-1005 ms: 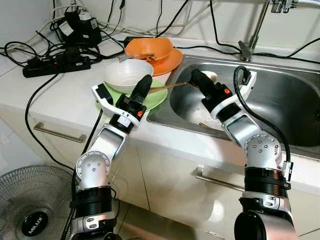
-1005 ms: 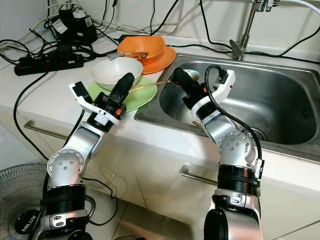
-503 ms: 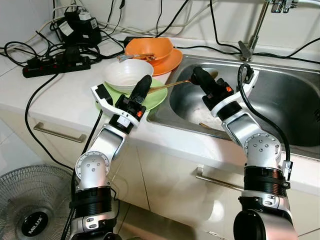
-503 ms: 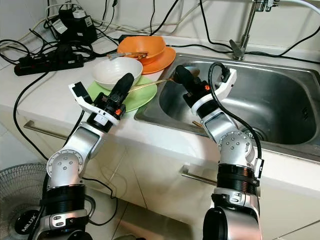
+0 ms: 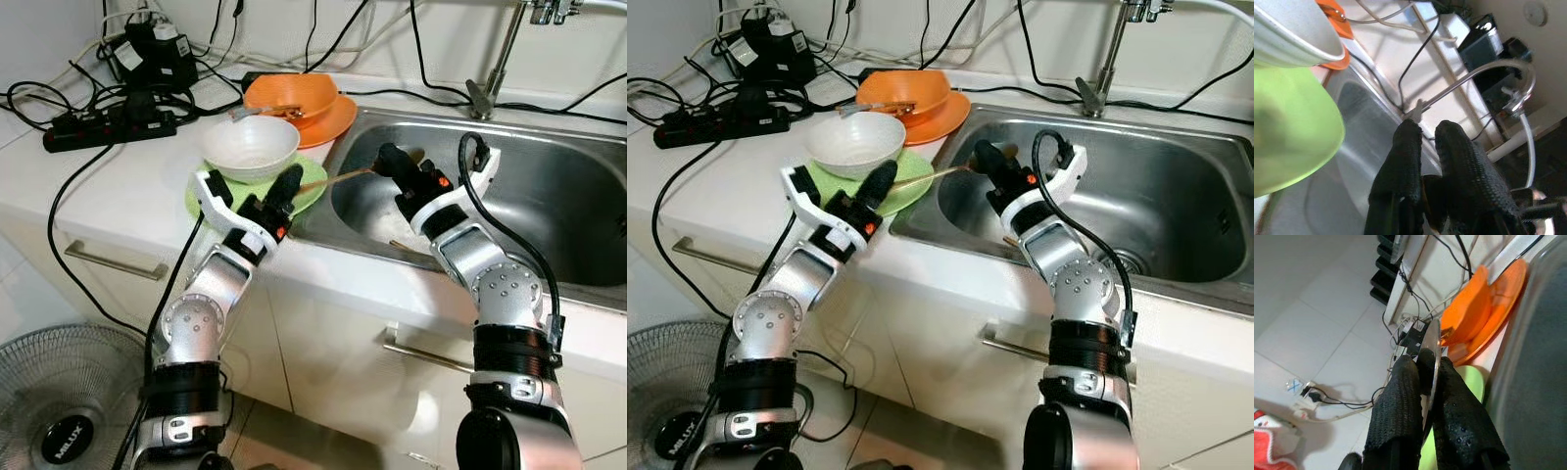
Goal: Kitchen organization
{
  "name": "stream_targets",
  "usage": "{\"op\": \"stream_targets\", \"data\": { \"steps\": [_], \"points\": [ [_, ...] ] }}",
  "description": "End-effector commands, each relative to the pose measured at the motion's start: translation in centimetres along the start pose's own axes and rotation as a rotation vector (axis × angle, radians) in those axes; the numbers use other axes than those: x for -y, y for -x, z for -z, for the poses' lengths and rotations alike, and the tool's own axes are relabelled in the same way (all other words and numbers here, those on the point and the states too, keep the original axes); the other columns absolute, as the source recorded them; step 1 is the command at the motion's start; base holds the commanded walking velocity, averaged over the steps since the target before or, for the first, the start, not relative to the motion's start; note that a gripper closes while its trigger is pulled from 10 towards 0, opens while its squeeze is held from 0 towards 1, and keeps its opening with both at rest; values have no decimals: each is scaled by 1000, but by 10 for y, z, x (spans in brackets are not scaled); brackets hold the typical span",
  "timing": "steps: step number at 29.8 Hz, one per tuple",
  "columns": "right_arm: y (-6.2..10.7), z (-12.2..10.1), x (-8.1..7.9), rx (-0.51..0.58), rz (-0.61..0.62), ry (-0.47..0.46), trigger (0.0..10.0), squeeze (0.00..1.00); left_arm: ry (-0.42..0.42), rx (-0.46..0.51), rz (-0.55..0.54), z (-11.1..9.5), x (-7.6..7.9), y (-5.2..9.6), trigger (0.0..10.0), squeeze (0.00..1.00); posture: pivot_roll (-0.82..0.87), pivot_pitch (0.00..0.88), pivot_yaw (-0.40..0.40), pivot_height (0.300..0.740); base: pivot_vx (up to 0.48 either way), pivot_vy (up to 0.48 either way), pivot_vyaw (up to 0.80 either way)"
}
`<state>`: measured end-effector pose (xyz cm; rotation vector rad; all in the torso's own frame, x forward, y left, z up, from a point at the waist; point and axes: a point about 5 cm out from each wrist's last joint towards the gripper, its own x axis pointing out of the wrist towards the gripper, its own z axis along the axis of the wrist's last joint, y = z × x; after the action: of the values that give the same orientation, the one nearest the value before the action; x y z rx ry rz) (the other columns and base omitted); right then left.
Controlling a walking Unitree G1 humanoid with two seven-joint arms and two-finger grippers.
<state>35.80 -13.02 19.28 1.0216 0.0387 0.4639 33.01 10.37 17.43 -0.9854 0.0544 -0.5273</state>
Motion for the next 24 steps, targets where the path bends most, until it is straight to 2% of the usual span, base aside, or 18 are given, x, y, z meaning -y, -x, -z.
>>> {"op": "stream_targets", "data": {
  "steps": [1, 14, 17, 19, 20, 23, 24],
  "points": [
    [-1, -16, 1, 73, 49, 51, 0, 0, -55, -26, -15, 0, 0, 0, 10000, 1000, -94, 0, 76, 740, 0, 0, 0],
    [-2, -38, 24, 214, 249, 87, 0, 0, -156, -44, -48, -2, -3, 0, 10000, 1000, -79, 0, 79, 740, 0, 0, 0],
    [0, -45, 32, 250, 338, 173, 0, 0, -251, -113, -57, 4, -5, 1, 10000, 1000, -79, 0, 80, 740, 0, 0, 0],
    [0, -49, 38, 247, 408, 300, 0, 0, -346, -182, -58, 11, -6, 2, 10000, 1000, -79, 0, 80, 740, 0, 0, 0],
    [0, -48, 42, 220, 447, 409, 0, 0, -429, -213, -67, 14, -7, 2, 10000, 1000, -80, 0, 81, 740, 0, 0, 0],
    [-2, -42, 50, 170, 501, 532, 0, 0, -513, -285, -54, 21, -5, 2, 10000, 1000, -77, 0, 80, 740, 0, 0, 0],
    [-2, -42, 50, 170, 501, 532, 0, 0, -513, -285, -54, 21, -5, 2, 10000, 1000, -77, 0, 80, 740, 0, 0, 0]
  ]
}}
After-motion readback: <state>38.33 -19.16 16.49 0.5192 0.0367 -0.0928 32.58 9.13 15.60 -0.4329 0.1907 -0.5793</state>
